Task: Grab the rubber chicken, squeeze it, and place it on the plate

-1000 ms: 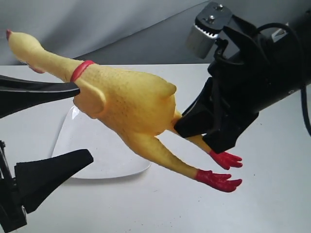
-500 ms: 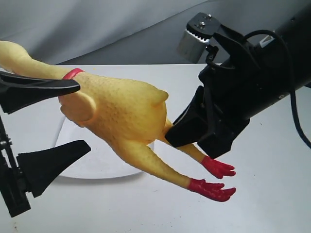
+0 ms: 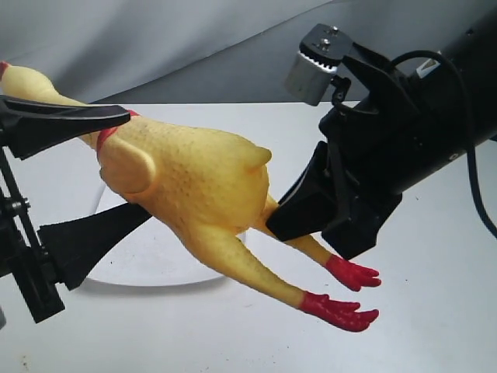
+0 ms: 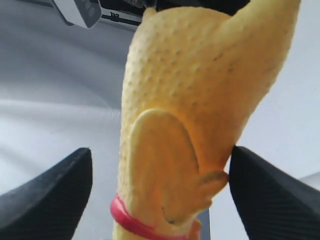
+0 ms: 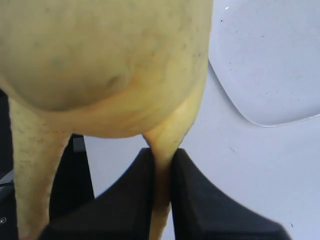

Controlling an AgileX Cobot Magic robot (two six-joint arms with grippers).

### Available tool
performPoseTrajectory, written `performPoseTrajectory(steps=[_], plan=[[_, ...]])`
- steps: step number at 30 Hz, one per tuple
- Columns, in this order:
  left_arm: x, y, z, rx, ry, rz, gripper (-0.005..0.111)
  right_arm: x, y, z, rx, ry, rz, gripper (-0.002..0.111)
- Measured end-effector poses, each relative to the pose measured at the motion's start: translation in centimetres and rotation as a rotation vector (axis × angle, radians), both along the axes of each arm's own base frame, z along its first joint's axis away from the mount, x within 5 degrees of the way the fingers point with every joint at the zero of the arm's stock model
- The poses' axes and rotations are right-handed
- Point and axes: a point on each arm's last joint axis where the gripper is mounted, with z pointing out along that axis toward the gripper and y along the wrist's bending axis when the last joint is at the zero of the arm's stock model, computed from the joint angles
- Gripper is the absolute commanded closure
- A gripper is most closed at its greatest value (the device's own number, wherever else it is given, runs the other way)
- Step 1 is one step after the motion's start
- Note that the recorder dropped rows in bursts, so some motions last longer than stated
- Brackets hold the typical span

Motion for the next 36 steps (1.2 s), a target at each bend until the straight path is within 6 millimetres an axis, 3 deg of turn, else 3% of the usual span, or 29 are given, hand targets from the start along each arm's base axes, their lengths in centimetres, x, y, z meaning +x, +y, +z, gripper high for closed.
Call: performPoseTrajectory(steps=[4,15,32,36], plan=[[-0.01,-0.02,0.01,0.002,-0.004,-0.002,0.046,-0.02,0.0,0.0,-0.001,0.002,0.001,0.108],[0.75,-0.33,-0.82,-0.02,0.075,0.011,0.107,-0.05,-0.01,-0.01,-0.002,0.005,0.004,0.108],[0.89,-0.21,-0.97,-0.111,0.181,0.056,0.107,-0.1,-0.03,-0.02,-0.004,0.009,0.008,0.108],[0.91,-0.19,-0.98,-0.109,0.181,0.06,0.097,-0.11,-0.02,-0.01,-0.002,0.01,0.007,0.108]])
